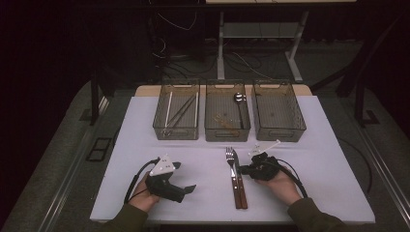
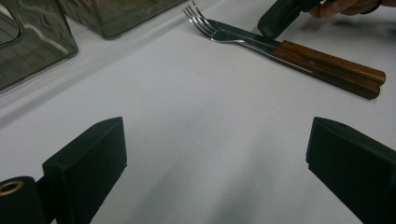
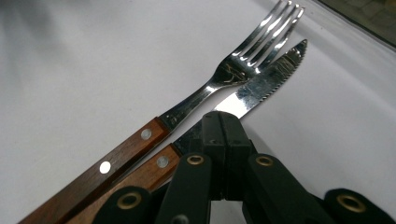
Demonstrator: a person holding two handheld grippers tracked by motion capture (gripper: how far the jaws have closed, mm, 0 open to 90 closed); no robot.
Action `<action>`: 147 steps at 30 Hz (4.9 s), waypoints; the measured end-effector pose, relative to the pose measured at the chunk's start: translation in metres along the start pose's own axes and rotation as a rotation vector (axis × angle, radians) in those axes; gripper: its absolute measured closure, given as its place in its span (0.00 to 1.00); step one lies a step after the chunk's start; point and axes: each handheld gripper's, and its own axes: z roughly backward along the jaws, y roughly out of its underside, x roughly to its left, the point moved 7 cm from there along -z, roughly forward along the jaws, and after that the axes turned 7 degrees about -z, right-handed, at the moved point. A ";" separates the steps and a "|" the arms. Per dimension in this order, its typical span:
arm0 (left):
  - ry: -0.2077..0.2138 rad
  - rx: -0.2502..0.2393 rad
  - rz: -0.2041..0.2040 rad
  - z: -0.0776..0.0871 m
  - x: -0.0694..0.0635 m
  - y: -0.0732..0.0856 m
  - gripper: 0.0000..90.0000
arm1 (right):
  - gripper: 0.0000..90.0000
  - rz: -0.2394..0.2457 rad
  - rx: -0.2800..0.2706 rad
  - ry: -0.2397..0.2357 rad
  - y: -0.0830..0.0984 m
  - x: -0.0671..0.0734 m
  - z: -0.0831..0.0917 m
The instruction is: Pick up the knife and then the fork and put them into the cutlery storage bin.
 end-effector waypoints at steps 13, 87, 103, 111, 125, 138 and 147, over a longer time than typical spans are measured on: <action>0.004 0.005 -0.006 -0.001 0.000 0.000 0.04 | 1.00 0.009 -0.003 -0.025 -0.019 0.003 -0.018; 0.070 0.000 0.002 -0.001 -0.004 0.001 0.05 | 0.72 0.185 0.185 -0.086 -0.014 0.016 0.015; 0.071 -0.007 0.004 -0.002 -0.005 -0.001 0.05 | 0.79 0.295 0.322 -0.006 -0.008 0.014 0.004; 0.073 -0.009 0.003 -0.002 -0.006 -0.001 0.05 | 0.80 0.329 0.425 0.027 -0.012 0.018 -0.001; 0.079 -0.012 -0.008 -0.002 -0.007 -0.003 0.06 | 0.82 0.342 0.649 0.107 -0.026 0.025 -0.015; 0.082 -0.015 -0.001 -0.001 -0.007 -0.003 0.06 | 0.86 0.333 0.630 0.118 -0.027 0.022 -0.013; 0.081 -0.019 -0.003 -0.001 -0.008 -0.003 0.06 | 0.86 0.252 0.465 0.065 -0.028 0.011 0.005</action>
